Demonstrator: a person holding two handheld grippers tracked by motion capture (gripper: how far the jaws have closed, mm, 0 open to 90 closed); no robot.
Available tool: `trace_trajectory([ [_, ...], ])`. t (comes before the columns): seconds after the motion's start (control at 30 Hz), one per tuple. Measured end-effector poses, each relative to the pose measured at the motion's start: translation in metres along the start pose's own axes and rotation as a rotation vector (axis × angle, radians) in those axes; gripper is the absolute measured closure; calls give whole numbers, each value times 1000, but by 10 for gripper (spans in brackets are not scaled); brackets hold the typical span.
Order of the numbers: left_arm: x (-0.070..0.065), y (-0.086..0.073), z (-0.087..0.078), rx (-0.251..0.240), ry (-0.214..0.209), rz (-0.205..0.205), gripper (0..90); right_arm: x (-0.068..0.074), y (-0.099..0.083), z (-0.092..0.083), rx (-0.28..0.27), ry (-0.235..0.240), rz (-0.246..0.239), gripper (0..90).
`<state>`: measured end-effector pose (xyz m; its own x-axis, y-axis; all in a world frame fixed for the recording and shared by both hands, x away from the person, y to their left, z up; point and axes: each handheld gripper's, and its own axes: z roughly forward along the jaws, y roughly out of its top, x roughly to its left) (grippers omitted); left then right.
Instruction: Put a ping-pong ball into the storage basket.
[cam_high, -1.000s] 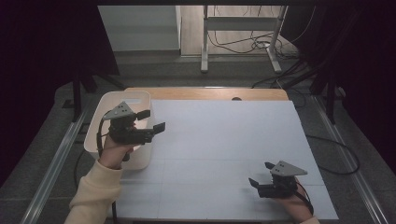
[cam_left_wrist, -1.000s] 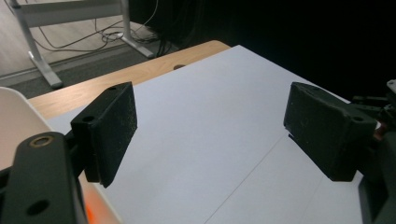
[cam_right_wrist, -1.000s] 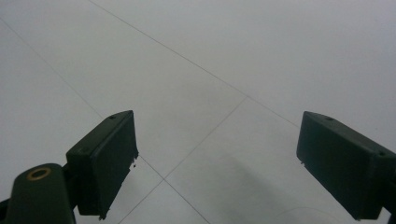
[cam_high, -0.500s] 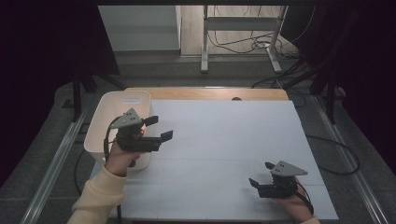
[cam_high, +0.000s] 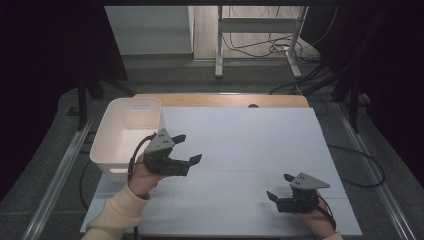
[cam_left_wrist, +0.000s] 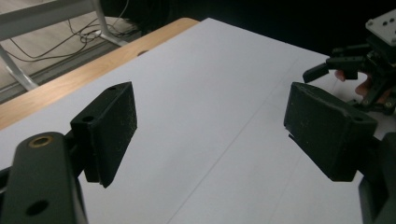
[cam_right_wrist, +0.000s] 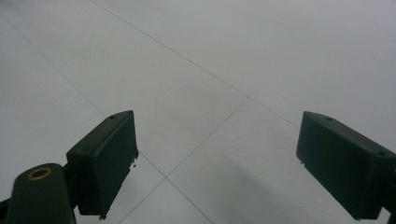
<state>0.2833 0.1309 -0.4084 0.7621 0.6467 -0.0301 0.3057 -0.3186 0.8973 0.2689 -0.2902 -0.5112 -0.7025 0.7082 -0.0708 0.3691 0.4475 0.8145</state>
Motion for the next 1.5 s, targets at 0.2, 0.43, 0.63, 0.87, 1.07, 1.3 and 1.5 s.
trace_trajectory([
  [0.2, -10, -15, 6, 16, -13, -9, 182, 0, 0, 0, -1, 8, -7, 127],
  [0.43, -18, -42, 7, 20, 10, -3, 181, 0, 0, 0, -1, 13, -4, 127],
  [0.63, -17, -74, 9, 92, 5, -39, 177, 1, 0, 0, -1, 11, -5, 127],
  [0.87, -20, -97, 5, 113, 3, -56, 172, 1, 0, 0, -1, 8, -4, 127],
  [1.07, -15, -116, 0, 138, 27, -69, 166, 2, 0, -3, -20, 20, 0, 127],
  [1.3, -10, -124, -6, 132, 46, -88, 169, 2, 0, -4, -27, 32, -1, 126],
  [1.5, -10, -123, -6, 121, 46, -87, 171, 2, 0, -4, -28, 37, -3, 126],
])
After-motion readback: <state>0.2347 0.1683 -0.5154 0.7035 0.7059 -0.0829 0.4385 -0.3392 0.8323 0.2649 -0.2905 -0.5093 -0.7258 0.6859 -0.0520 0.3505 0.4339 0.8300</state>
